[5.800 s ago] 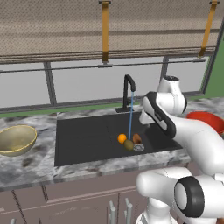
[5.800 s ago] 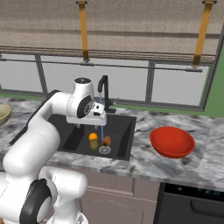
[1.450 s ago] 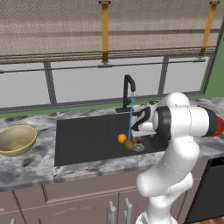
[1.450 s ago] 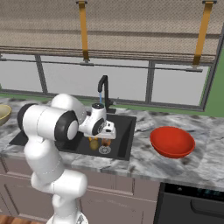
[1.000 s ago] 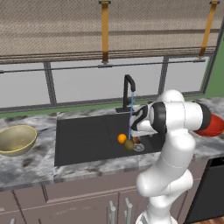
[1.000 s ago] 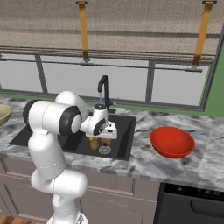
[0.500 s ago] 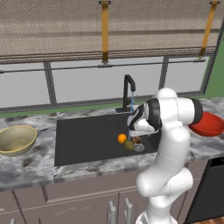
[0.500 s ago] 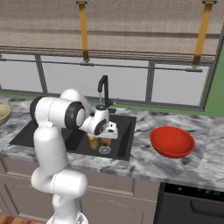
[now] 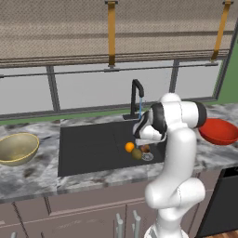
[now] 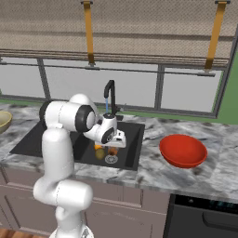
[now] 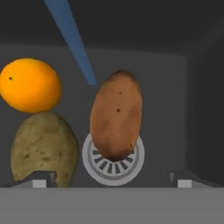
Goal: Pick the potatos from the sink and place them in one bowl. Place the orange in the other bowl. Then turn off the sink faucet.
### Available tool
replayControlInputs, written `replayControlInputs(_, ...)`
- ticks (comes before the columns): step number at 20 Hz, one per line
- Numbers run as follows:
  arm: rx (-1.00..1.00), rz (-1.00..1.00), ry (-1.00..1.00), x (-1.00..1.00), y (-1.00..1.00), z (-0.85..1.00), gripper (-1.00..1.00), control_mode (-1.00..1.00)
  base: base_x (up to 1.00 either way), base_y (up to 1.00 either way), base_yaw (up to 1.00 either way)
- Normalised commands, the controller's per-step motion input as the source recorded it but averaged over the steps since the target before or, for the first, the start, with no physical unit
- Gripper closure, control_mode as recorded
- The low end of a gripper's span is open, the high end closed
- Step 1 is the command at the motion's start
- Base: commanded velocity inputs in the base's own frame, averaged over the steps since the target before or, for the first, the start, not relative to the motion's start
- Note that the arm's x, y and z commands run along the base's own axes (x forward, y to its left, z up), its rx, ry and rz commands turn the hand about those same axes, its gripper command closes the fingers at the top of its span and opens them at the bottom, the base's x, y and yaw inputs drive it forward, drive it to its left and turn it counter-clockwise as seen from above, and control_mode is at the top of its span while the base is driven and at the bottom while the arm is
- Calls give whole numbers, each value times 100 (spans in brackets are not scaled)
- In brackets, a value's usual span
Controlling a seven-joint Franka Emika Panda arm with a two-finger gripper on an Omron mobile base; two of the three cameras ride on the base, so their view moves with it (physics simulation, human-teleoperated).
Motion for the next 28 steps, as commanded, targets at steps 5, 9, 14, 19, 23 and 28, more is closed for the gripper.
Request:
replayControlInputs(5, 0, 0, 0, 30, 0, -25, -100, -100, 0, 0, 0)
replayControlInputs(9, 0, 0, 0, 29, 0, -20, -100, -100, 0, 0, 0)
replayControlInputs(14, 0, 0, 0, 19, -1, -17, -100, -100, 0, 0, 0)
replayControlInputs(19, 0, 0, 0, 13, -4, -20, -100, -100, 0, 0, 0)
replayControlInputs(23, 0, 0, 0, 7, -6, -24, -100, -100, 0, 0, 0)
replayControlInputs(28, 0, 0, 1, 1, -6, -33, -100, -100, 0, 0, 0)
